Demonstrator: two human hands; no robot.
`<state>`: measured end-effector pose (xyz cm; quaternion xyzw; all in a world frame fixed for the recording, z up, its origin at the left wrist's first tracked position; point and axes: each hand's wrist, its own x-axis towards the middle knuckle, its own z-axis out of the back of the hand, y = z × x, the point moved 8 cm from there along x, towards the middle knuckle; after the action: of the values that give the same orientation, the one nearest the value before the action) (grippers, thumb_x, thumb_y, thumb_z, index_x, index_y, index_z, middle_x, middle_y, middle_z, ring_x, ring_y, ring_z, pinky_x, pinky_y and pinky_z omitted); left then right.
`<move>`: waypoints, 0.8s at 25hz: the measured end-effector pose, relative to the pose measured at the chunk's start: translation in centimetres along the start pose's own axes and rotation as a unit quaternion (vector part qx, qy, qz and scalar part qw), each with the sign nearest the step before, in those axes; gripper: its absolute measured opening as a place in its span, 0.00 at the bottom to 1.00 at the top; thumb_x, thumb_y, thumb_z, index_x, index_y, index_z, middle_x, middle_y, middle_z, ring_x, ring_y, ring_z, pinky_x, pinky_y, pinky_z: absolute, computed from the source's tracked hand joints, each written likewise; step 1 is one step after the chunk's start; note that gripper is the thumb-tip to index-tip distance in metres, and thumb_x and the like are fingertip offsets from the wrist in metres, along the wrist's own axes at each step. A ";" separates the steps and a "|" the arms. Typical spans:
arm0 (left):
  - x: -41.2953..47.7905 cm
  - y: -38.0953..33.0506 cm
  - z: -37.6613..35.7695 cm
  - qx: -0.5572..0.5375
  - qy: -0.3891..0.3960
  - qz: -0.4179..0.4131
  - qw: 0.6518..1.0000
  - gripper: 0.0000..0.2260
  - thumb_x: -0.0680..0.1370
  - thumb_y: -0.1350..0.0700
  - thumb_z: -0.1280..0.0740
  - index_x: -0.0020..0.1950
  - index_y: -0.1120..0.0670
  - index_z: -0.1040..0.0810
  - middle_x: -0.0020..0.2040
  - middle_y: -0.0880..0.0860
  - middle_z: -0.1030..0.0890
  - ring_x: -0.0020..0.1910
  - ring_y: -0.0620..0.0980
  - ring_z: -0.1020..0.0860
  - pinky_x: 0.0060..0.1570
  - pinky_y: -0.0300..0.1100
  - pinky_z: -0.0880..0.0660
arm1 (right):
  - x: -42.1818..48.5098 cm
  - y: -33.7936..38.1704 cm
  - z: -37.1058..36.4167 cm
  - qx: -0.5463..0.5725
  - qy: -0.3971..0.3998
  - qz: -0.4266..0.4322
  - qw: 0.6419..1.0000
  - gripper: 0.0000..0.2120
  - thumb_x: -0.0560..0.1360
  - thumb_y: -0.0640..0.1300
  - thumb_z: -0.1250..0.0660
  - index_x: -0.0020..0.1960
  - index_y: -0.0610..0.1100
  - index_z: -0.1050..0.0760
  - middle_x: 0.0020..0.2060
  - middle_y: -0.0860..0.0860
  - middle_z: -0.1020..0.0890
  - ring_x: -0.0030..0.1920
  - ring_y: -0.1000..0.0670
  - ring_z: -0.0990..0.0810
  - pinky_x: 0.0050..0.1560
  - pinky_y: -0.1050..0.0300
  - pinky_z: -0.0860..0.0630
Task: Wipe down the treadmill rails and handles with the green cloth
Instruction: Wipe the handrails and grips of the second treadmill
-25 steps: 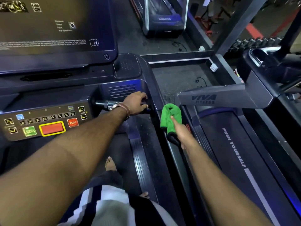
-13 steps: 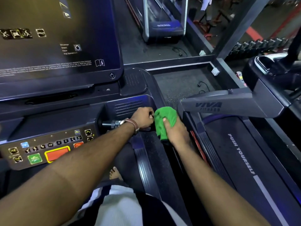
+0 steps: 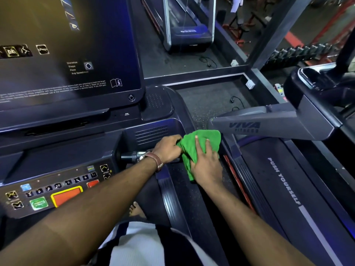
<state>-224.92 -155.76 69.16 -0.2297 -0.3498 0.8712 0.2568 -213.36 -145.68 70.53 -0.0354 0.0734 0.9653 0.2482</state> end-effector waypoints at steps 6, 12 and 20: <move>-0.1 0.5 1.8 -0.045 -0.065 0.017 0.997 0.10 0.77 0.53 0.35 0.57 0.54 0.26 0.41 0.51 0.19 0.45 0.54 0.22 0.45 0.45 0.27 | 7.2 0.8 0.0 0.105 0.044 -0.063 0.992 0.33 0.77 0.64 0.43 0.78 0.56 0.48 0.72 0.44 0.32 0.64 0.37 0.26 0.59 0.42 0.26; 1.0 1.9 2.2 -0.132 -0.091 0.077 0.984 0.09 0.75 0.52 0.31 0.51 0.55 0.23 0.38 0.48 0.23 0.42 0.52 0.24 0.49 0.45 0.26 | 9.0 -1.1 -1.1 0.322 0.078 -0.133 0.934 0.27 0.77 0.64 0.40 0.71 0.52 0.31 0.64 0.45 0.21 0.62 0.40 0.22 0.61 0.49 0.26; -0.1 0.8 7.7 0.357 -0.081 -0.091 0.926 0.24 0.67 0.46 0.32 0.60 0.55 0.28 0.64 0.56 0.32 0.60 0.59 0.33 0.54 0.53 0.28 | 10.2 3.7 0.4 0.049 -0.008 -0.039 0.998 0.36 0.77 0.66 0.43 0.79 0.57 0.55 0.73 0.43 0.36 0.62 0.35 0.27 0.57 0.42 0.26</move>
<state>-229.54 -160.06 73.62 -0.0189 -0.0545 0.9269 0.3709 -224.04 -144.00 70.30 -0.0184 0.1177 0.9504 0.2872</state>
